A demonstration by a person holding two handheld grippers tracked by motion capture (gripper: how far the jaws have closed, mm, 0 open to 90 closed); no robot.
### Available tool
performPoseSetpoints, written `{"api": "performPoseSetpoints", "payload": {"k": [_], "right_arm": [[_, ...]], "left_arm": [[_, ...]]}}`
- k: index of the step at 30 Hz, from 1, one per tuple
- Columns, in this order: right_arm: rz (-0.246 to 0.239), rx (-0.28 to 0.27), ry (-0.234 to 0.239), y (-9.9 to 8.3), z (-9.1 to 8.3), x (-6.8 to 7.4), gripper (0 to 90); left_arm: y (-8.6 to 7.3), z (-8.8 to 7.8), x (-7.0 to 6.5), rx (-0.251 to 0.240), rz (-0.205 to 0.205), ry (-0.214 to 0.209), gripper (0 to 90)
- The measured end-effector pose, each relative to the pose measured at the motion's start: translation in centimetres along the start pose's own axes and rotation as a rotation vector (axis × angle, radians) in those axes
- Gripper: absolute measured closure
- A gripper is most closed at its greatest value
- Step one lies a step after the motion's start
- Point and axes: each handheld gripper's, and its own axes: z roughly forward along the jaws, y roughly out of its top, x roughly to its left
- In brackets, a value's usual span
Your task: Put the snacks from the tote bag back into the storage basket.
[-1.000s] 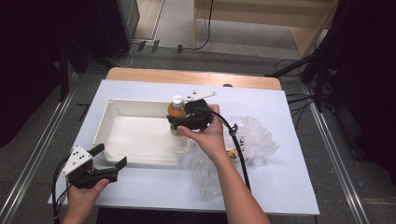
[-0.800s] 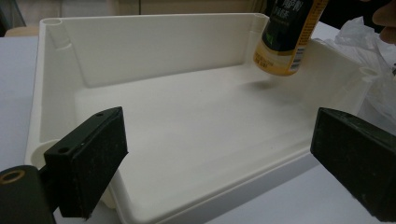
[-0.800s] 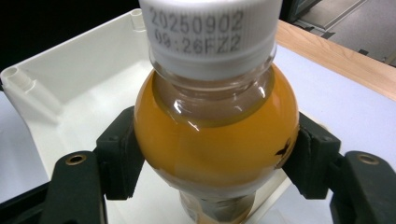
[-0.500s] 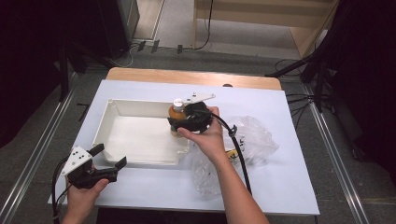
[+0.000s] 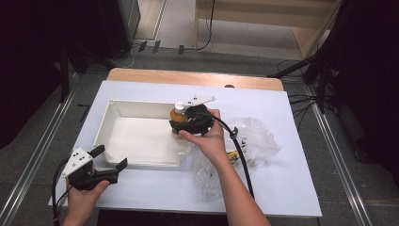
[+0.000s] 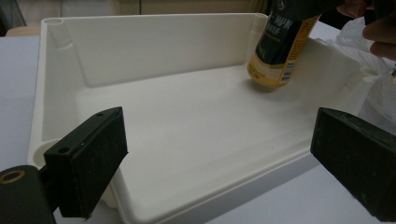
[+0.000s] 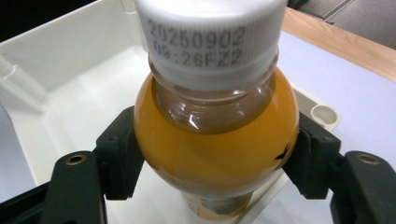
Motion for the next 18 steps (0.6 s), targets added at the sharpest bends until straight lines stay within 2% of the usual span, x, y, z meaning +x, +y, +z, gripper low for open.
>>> {"api": "performPoseSetpoints", "payload": {"k": [14,18], "right_arm": [[0.007,0.021,-0.008,-0.38,0.45,-0.02,30.8],[-0.004,0.026,-0.008,-0.52,0.64,-0.04,30.8]], "left_arm": [[0.00,0.00,-0.01,0.000,-0.001,-0.001,4.1],[-0.02,0.02,0.01,0.002,0.002,-0.001,4.1]]}}
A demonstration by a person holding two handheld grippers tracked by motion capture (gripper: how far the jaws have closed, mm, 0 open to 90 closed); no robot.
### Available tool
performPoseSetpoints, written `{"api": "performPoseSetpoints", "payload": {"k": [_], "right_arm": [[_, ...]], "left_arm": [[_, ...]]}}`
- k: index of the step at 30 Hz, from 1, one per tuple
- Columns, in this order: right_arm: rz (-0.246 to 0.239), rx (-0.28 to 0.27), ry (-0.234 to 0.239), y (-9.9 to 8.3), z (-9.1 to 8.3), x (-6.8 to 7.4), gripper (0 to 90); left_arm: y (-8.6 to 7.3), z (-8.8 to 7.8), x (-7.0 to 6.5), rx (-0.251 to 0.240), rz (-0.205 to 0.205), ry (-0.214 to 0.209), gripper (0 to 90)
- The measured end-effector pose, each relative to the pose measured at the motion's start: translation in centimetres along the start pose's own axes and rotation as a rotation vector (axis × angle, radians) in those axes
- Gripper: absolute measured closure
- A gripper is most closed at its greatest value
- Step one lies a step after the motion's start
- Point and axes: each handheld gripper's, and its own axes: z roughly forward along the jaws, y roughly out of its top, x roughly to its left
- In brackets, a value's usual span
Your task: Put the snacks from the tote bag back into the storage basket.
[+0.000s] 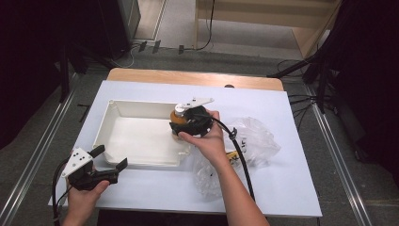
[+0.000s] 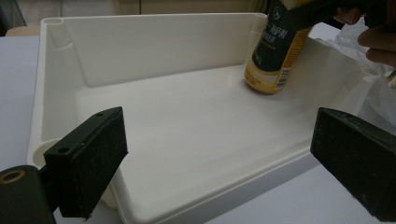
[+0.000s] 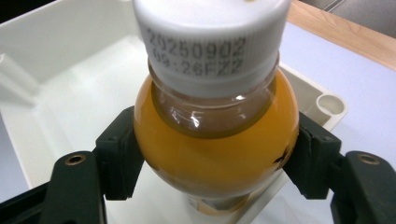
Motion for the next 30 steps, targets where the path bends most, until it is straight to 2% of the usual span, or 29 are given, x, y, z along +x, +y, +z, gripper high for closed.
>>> {"api": "performPoseSetpoints", "payload": {"k": [7,13,18,21,30], "right_arm": [[0.009,0.014,-0.005,-0.26,0.33,-0.10,30.7],[0.030,0.004,-0.002,-0.35,0.35,-0.26,30.6],[0.013,0.010,0.013,-0.36,0.39,-0.20,30.4],[0.019,0.011,0.020,-0.39,0.37,-0.28,30.3],[0.001,0.012,0.021,-0.40,0.31,-0.20,29.9]], "left_arm": [[0.00,0.00,0.00,-0.001,-0.001,0.000,4.1],[-0.01,0.00,-0.05,0.001,0.000,0.001,4.1],[-0.02,0.03,-0.09,0.002,0.000,0.001,4.1],[-0.01,0.01,-0.12,0.001,-0.001,0.002,4.1],[-0.04,0.02,-0.08,0.002,-0.001,0.002,4.1]]}}
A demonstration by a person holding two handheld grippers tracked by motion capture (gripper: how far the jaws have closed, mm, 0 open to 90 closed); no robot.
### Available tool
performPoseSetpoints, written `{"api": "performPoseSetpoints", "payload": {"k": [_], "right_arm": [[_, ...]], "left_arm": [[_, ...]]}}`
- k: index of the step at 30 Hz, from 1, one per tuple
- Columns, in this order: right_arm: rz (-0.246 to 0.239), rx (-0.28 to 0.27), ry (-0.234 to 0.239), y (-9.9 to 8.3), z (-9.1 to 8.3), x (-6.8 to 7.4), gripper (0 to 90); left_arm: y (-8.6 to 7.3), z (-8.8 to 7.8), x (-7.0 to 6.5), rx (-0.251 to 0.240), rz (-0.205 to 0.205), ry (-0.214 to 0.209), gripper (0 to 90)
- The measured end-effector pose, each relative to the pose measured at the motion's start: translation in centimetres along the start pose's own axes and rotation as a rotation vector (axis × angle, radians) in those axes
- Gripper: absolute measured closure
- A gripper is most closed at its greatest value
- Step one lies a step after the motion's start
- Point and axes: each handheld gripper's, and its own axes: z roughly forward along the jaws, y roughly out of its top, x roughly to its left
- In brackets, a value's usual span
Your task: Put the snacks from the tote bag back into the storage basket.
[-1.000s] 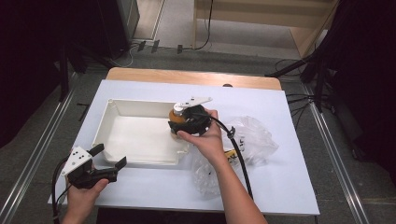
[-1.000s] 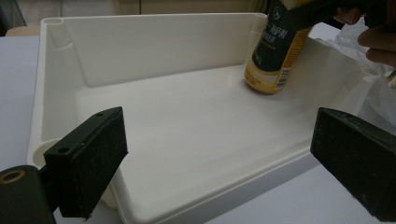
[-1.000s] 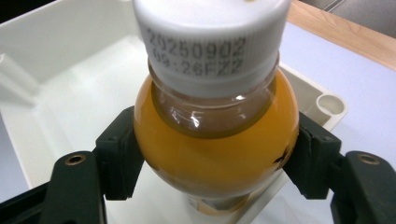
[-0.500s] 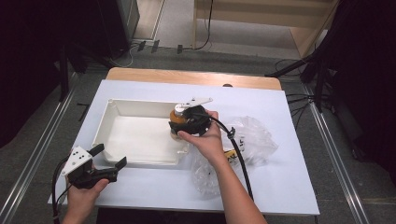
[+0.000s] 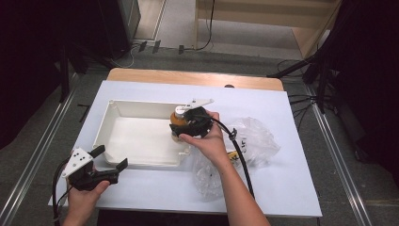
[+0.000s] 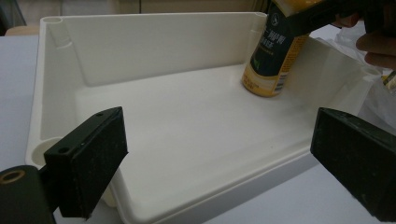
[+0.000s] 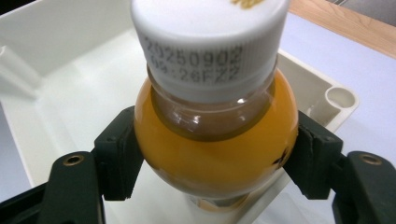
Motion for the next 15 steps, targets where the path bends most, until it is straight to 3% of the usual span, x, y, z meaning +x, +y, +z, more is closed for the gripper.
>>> {"api": "performPoseSetpoints", "payload": {"k": [8,15], "right_arm": [[0.028,-0.030,0.022,0.2,-0.6,-0.2,25.1],[0.022,-0.041,0.019,0.1,-1.5,-0.5,20.1]], "left_arm": [[0.0,0.0,0.0,0.001,-0.004,0.002,4.1],[-0.1,0.2,-0.1,0.001,-0.002,0.000,4.1]]}}
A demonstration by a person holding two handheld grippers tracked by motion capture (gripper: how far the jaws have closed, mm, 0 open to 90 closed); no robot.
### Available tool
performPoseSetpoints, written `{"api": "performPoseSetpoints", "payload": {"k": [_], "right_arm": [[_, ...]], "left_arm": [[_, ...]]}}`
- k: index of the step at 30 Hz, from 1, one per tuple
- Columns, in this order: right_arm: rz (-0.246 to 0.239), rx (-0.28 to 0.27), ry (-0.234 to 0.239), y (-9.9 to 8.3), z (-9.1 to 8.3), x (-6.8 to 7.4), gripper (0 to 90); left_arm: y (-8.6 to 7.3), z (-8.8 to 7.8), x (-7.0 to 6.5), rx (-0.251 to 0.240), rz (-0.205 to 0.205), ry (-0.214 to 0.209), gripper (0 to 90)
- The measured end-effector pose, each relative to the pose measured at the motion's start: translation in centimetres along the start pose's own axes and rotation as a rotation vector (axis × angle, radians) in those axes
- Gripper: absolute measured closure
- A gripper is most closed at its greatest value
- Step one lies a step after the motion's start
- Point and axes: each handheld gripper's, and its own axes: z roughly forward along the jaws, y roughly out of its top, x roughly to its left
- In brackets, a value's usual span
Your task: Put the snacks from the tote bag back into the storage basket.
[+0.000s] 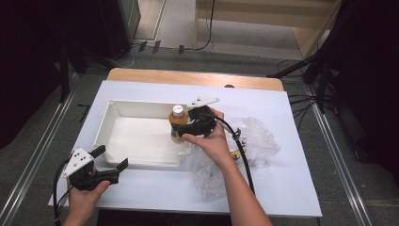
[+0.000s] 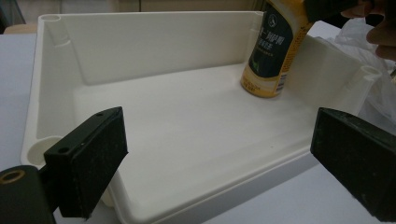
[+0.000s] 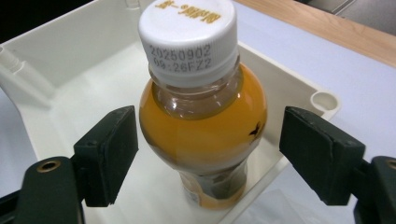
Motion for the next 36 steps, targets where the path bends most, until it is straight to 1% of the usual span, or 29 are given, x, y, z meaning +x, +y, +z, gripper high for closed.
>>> {"api": "performPoseSetpoints", "payload": {"k": [3,6,9,13,16,21,25,27,31,36], "right_arm": [[-0.002,-0.010,0.002,0.0,-0.5,-0.1,17.6],[-0.006,-0.021,0.008,0.0,-1.0,-0.1,17.0],[-0.013,-0.034,0.004,-0.1,-1.5,-0.2,17.0],[-0.020,-0.048,0.001,-0.3,-2.1,-0.1,17.3],[-0.022,-0.055,0.001,-0.6,-2.6,-0.2,17.4],[-0.026,-0.069,-0.012,-1.0,-3.4,-0.4,18.6],[-0.022,-0.092,-0.019,-1.3,-4.2,-0.6,19.7],[-0.023,-0.095,-0.025,-1.5,-4.6,-0.7,19.7],[-0.018,-0.103,-0.037,-1.9,-5.4,-1.0,19.8],[0.000,-0.111,-0.050,-2.7,-6.2,-1.6,20.3]], "left_arm": [[0.0,0.1,0.0,-0.001,0.000,-0.001,4.1],[0.0,0.1,-0.1,0.000,0.001,0.001,4.1],[0.0,0.1,0.0,0.002,0.002,0.002,4.1],[0.0,0.1,0.1,-0.004,-0.015,-0.008,4.1],[0.0,0.1,0.1,-0.004,-0.012,-0.007,4.1],[0.0,0.2,0.0,-0.002,-0.011,-0.007,4.1],[0.0,0.1,-0.1,-0.006,-0.009,-0.005,4.1],[0.1,0.1,-0.1,-0.014,-0.008,-0.006,4.1],[0.1,0.0,-0.2,-0.015,-0.002,-0.008,4.1],[0.1,0.1,-0.3,-0.017,-0.003,-0.009,4.0]]}}
